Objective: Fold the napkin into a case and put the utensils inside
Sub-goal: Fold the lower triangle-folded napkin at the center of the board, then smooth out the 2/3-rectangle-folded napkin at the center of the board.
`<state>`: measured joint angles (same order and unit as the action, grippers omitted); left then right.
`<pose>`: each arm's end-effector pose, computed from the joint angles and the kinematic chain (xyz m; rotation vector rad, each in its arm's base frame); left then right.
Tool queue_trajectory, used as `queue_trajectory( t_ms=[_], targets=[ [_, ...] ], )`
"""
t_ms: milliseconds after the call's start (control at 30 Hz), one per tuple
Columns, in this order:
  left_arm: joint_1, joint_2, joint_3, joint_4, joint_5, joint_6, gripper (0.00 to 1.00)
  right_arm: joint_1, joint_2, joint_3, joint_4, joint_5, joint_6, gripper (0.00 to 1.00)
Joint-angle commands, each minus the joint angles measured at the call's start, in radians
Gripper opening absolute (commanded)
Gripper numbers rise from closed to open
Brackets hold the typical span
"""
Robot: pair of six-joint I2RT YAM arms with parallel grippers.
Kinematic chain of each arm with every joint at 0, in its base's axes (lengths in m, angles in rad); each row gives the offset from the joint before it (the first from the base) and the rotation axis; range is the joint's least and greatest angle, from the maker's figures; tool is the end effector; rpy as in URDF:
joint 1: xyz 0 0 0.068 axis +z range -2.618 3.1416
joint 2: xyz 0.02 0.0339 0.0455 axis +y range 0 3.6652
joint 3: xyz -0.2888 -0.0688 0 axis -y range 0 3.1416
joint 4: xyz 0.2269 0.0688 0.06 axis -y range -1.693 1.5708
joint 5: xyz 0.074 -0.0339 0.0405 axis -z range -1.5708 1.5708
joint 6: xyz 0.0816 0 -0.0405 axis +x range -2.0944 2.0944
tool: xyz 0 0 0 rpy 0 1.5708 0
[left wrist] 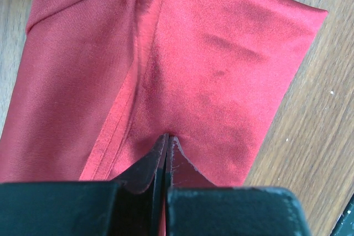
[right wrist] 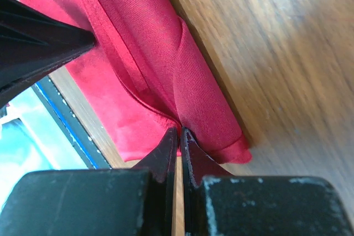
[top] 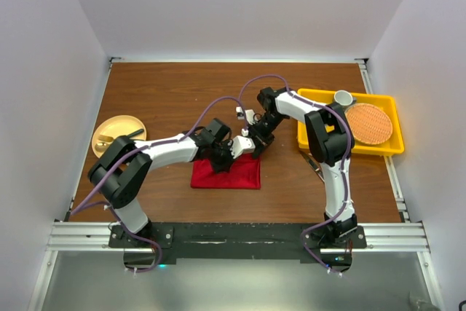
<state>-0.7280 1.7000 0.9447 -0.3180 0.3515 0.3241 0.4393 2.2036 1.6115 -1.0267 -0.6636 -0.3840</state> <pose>0.2317 -0.2442 0.1557 1.4408 2.2423 -0.5989 0.3460 0.2181 0.1314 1.1427 -2.6774 -1.0006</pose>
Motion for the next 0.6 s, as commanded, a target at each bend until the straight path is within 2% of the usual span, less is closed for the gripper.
queue_trajectory(
  t_ms=[0, 67, 133, 200, 267, 433, 567],
  targets=[
    [-0.001, 0.026, -0.02, -0.033, -0.023, -0.01, 0.0, -0.004, -0.007, 0.005, 0.016, 0.07, -0.056, 0.0],
    [0.007, -0.031, -0.018, -0.021, 0.024, -0.004, 0.03, -0.005, 0.002, 0.008, 0.023, 0.079, -0.055, 0.0],
    [0.042, -0.101, -0.003, -0.015, 0.07, 0.006, 0.13, -0.005, 0.007, 0.014, 0.036, 0.084, -0.053, 0.0],
    [0.113, -0.141, 0.018, -0.021, 0.138, -0.028, 0.23, -0.004, 0.007, 0.013, 0.048, 0.087, -0.053, 0.0],
    [0.197, -0.178, 0.048, -0.027, 0.177, -0.069, 0.27, -0.005, 0.004, 0.01, 0.053, 0.087, -0.055, 0.0],
    [0.306, -0.182, 0.088, -0.049, 0.101, -0.094, 0.35, -0.005, -0.005, 0.004, 0.063, 0.081, -0.059, 0.0],
    [0.432, -0.146, 0.088, -0.082, 0.11, -0.213, 0.46, -0.005, -0.012, -0.001, 0.068, 0.071, -0.061, 0.0]
  ],
)
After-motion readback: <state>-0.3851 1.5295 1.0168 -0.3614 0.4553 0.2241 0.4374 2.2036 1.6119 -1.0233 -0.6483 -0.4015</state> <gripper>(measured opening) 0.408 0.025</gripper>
